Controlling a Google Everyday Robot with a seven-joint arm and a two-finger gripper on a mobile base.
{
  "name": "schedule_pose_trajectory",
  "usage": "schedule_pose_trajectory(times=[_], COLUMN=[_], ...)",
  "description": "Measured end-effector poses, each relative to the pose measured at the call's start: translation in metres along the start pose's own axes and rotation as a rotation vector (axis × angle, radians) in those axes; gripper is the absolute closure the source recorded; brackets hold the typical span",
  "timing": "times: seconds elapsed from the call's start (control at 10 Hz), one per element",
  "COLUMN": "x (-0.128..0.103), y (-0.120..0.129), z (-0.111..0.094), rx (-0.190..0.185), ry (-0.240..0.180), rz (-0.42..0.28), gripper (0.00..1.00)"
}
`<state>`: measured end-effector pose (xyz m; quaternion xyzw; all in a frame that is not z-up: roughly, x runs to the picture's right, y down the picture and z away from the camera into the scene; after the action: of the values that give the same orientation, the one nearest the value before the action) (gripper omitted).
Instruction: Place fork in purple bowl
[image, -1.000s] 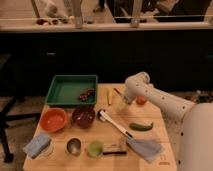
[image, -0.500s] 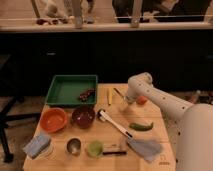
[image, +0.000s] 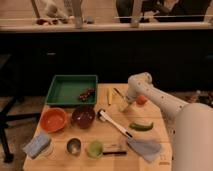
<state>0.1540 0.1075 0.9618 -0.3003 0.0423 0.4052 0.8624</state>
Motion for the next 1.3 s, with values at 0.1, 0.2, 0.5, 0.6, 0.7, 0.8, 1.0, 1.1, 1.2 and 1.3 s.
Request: schedule_pose_trajectory(times=[0.1,0.2,0.5,0.6,0.7,0.8,1.0,1.1,1.2,1.3], x=[0.000,0.000,0.001,0.001,0.001,0.002,0.005,0.005,0.005,0.005], y=[0.001,0.001,-0.001,-0.002,-0.003,-0.004,0.001,0.002,0.002,0.002], z=[0.002,0.003,0.000,-0.002,-0.006,-0.008,-0.008,-0.008,-0.008,-0.008], rx=[-0.006,-0.009,-0.007,-0.006,-0.004,-0.004,-0.011,-0.012,-0.012,-0.012], ry=[-0.003,-0.007,-0.009,-0.010,-0.011,-0.008,0.002,0.002,0.002,0.002], rz=[-0.005,-0.010,-0.006,-0.004,-0.002,-0.001,-0.008,-0.008,-0.008,-0.008], gripper=[0.24,0.34,0.64,0.73,0.83,0.93,1.00,1.00,1.00,1.00])
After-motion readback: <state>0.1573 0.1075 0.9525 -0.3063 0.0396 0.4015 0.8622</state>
